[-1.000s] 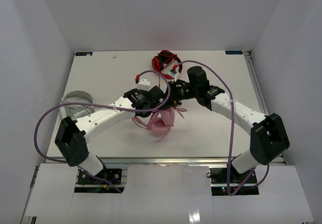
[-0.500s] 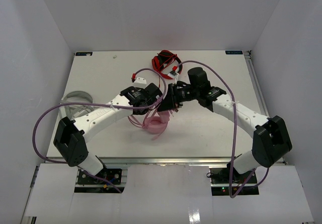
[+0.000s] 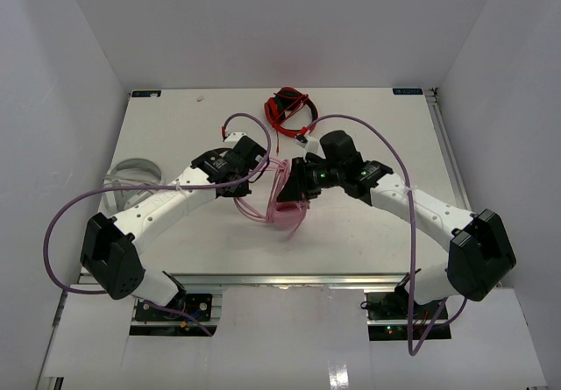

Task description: Wrap the headphones

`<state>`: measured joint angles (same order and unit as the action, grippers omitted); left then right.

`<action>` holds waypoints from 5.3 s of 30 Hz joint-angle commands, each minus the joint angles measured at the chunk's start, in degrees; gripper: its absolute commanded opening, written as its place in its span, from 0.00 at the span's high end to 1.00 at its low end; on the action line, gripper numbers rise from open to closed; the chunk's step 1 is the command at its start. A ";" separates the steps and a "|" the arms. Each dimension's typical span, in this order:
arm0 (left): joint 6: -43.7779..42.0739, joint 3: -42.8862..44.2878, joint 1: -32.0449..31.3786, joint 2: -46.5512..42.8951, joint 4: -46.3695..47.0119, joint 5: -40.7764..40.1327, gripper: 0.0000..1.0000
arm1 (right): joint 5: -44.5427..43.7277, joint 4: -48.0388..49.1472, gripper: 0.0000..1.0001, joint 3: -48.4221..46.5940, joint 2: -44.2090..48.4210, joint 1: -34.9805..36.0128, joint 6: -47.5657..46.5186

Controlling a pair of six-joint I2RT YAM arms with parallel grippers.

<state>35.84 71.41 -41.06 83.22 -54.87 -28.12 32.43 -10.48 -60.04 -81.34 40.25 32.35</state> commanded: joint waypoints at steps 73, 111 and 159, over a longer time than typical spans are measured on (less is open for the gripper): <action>22.96 -17.08 0.50 -10.88 19.93 14.68 1.00 | -27.55 -11.45 0.92 -9.57 -2.02 0.80 -20.04; 28.62 -15.50 0.80 -13.72 17.35 14.51 1.00 | -42.24 -11.05 0.71 -2.45 -0.32 8.86 -16.25; 30.54 -13.75 0.80 -17.23 13.12 8.41 1.00 | -39.38 -8.45 0.50 -4.11 11.45 10.12 -21.36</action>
<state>63.46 54.08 -40.60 69.05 -45.68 -19.29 -8.54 -21.26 -60.20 -68.22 50.17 13.47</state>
